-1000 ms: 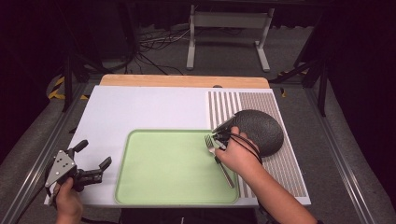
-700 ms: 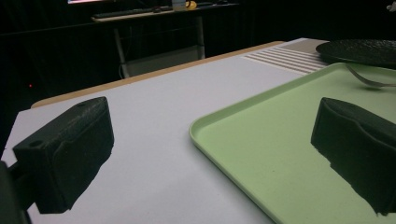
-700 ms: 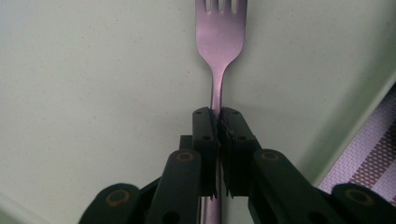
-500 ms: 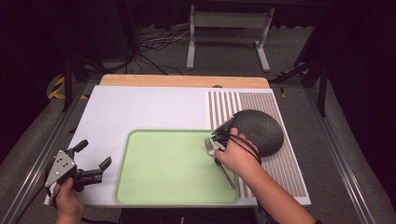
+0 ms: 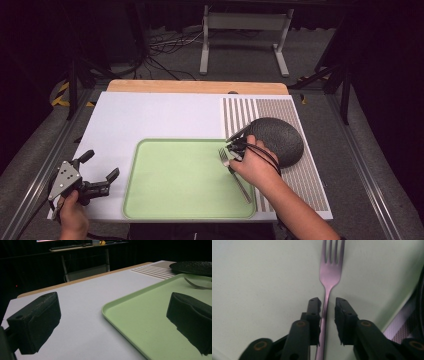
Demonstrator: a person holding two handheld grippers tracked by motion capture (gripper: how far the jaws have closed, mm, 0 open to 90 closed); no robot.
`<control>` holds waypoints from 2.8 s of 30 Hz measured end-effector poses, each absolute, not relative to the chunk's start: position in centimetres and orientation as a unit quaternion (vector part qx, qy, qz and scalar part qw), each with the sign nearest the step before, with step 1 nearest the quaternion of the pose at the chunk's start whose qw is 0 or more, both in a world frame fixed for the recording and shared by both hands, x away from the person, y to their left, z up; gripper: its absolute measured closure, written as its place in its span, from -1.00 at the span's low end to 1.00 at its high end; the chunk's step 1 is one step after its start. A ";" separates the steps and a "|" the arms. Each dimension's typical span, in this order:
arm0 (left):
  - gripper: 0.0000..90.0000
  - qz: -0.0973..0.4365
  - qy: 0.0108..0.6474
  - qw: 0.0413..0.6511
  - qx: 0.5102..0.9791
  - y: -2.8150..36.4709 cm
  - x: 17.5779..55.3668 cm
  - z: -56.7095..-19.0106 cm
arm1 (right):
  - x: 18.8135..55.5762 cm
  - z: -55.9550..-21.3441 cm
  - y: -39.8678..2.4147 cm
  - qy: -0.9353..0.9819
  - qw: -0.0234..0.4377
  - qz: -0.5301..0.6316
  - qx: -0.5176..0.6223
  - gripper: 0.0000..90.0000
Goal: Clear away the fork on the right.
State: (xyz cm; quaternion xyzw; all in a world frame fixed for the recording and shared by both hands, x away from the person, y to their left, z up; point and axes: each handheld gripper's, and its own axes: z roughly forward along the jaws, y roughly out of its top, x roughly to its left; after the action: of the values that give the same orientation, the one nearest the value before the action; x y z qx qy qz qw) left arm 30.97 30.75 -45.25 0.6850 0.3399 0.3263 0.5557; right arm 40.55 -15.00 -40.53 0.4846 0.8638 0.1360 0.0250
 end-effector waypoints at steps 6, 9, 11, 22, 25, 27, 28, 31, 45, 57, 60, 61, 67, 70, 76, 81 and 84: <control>-1.00 0.326 0.340 0.556 0.685 30.7 31.0 -45.3 | 40.8 -40.8 -14.9 0.899 0.034 0.209 0.383 -0.04; -1.00 0.327 0.340 0.555 0.685 30.7 31.0 -45.3 | 40.8 -40.9 -14.8 0.905 0.034 0.225 0.359 -0.10; -1.00 0.326 0.340 0.556 0.685 30.7 31.0 -45.3 | 40.7 -41.2 -14.7 0.915 0.047 0.253 0.312 0.11; -1.00 0.327 0.340 0.556 0.684 30.8 31.0 -45.3 | 40.6 -42.4 -14.9 0.930 0.082 0.228 0.277 0.99; -1.00 0.326 0.340 0.556 0.685 30.7 31.0 -45.3 | 40.6 -42.6 -14.9 0.932 0.084 0.223 0.273 1.00; -1.00 0.326 0.340 0.556 0.685 30.7 31.0 -45.2 | 40.7 -42.7 -14.9 0.933 0.083 0.222 0.271 1.00; -1.00 0.327 0.340 0.556 0.685 30.8 31.0 -45.2 | 40.7 -42.8 -14.9 0.933 0.085 0.219 0.272 1.00; -1.00 0.327 0.339 0.556 0.685 30.7 31.0 -45.2 | 40.6 -42.8 -14.9 0.933 0.084 0.221 0.272 1.00; -1.00 0.327 0.340 0.556 0.685 30.7 31.0 -45.2 | 40.9 -42.8 -15.2 0.932 0.097 0.210 0.277 1.00; -1.00 0.326 0.339 0.556 0.685 30.7 31.0 -45.3 | 41.2 -42.7 -16.5 0.926 0.103 0.204 0.301 1.00; -1.00 0.326 0.340 0.556 0.685 30.7 31.0 -45.3 | 41.3 -42.6 -16.8 0.924 0.106 0.202 0.307 1.00; -1.00 0.326 0.340 0.556 0.685 30.7 31.0 -45.3 | 41.3 -42.6 -16.9 0.924 0.106 0.201 0.308 1.00; -1.00 0.325 0.340 0.556 0.685 30.7 31.0 -45.3 | 41.4 -42.6 -17.4 0.920 0.106 0.200 0.319 1.00; -1.00 0.325 0.340 0.556 0.685 30.7 31.0 -45.3 | 41.4 -42.6 -17.5 0.919 0.105 0.198 0.323 1.00; -1.00 0.325 0.340 0.556 0.685 30.7 31.0 -45.3 | 41.4 -42.5 -17.8 0.918 0.104 0.195 0.331 1.00; -1.00 0.325 0.340 0.556 0.685 30.7 31.0 -45.3 | 41.4 -42.5 -18.1 0.916 0.104 0.191 0.337 1.00; -1.00 0.325 0.340 0.556 0.685 30.7 31.0 -45.3 | 41.4 -42.4 -18.3 0.915 0.104 0.190 0.340 1.00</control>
State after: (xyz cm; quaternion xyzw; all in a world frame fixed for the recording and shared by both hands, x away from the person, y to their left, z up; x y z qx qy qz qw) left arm 31.01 30.72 -45.29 0.6851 0.3402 0.3246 0.5563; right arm 41.39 -18.30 -42.45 0.3401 0.9151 0.1897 0.1040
